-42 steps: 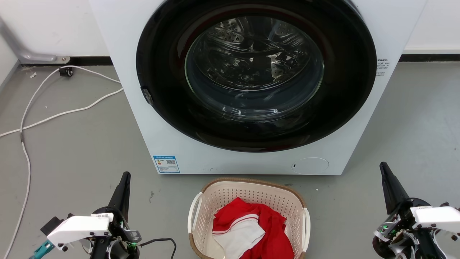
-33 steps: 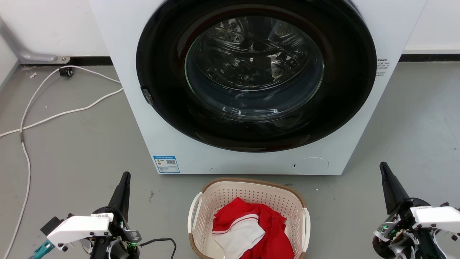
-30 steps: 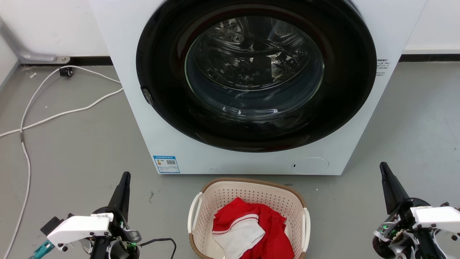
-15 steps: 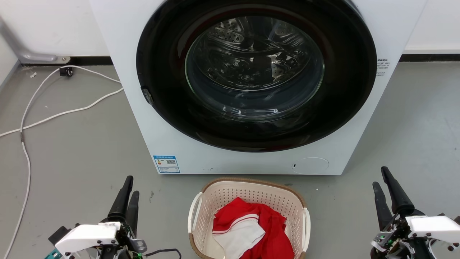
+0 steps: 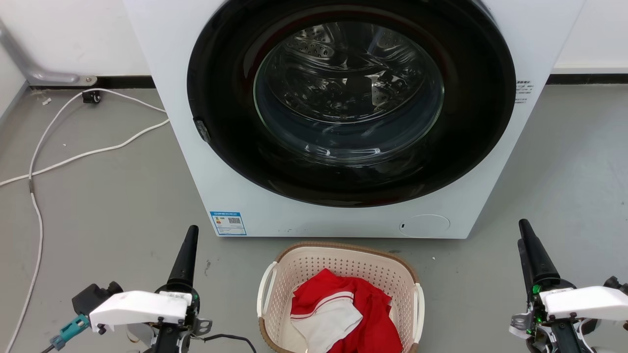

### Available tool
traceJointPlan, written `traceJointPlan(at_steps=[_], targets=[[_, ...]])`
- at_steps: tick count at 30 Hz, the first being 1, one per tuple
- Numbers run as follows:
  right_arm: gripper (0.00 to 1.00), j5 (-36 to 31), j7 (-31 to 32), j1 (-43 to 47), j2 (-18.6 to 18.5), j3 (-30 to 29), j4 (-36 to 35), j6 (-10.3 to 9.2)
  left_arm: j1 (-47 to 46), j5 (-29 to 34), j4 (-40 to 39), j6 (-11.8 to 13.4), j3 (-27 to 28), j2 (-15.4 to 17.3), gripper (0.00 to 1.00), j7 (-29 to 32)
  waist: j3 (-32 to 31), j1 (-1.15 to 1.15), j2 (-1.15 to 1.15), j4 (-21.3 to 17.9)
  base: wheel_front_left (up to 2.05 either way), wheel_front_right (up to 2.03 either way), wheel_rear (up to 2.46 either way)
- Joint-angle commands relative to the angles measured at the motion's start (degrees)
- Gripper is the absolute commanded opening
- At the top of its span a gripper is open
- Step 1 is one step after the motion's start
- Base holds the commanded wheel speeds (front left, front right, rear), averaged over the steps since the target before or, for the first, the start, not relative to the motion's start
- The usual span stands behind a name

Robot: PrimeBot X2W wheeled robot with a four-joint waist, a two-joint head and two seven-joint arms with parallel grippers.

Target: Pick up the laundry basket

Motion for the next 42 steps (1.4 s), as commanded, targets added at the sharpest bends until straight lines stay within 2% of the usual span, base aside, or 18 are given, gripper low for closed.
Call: traceJointPlan(at_steps=[1, 10, 11, 18, 27, 42], targets=[[1.00, -3.7, -0.8, -0.3, -0.2, 0.1, -1.7, 0.04, -1.9, 3.7, -1.8, 0.0, -0.6, 0.2, 1.00, -0.9, 0.0, 0.00, 0.00, 0.0, 0.00, 0.00, 0.00], [1.00, -17.0, -2.7, 0.4, 0.0, 0.1, -3.8, 0.05, -2.5, 15.8, -3.6, -0.1, -3.0, 0.7, 1.00, -3.0, -0.1, 0.00, 0.00, 0.3, 0.00, 0.00, 0.00], [1.00, -21.5, -2.8, 0.6, 0.0, 0.2, -4.6, 0.05, -2.6, 19.3, -3.8, -0.1, -3.5, 0.8, 1.00, -3.6, -0.1, 0.00, 0.00, 0.4, 0.00, 0.00, 0.00], [1.00, -31.2, -2.5, 1.2, 0.0, 0.7, -6.5, 0.07, -2.7, 28.2, -3.6, -0.1, -5.1, 1.3, 1.00, -5.3, -0.2, 0.00, 0.00, 0.5, 0.00, 0.00, 0.00], [1.00, -39.9, -1.8, 2.4, 0.0, 1.3, -8.6, 0.08, -3.3, 36.4, -2.6, 0.4, -7.1, 1.7, 1.00, -7.0, -0.2, 0.00, 0.00, 0.7, 0.00, 0.00, 0.00], [1.00, -50.9, -0.7, 5.1, 0.0, 1.2, -11.3, 0.09, -3.8, 47.2, -0.8, 0.9, -10.1, 2.6, 1.00, -9.5, -0.6, 0.00, 0.00, 0.9, 0.00, 0.00, 0.00]])
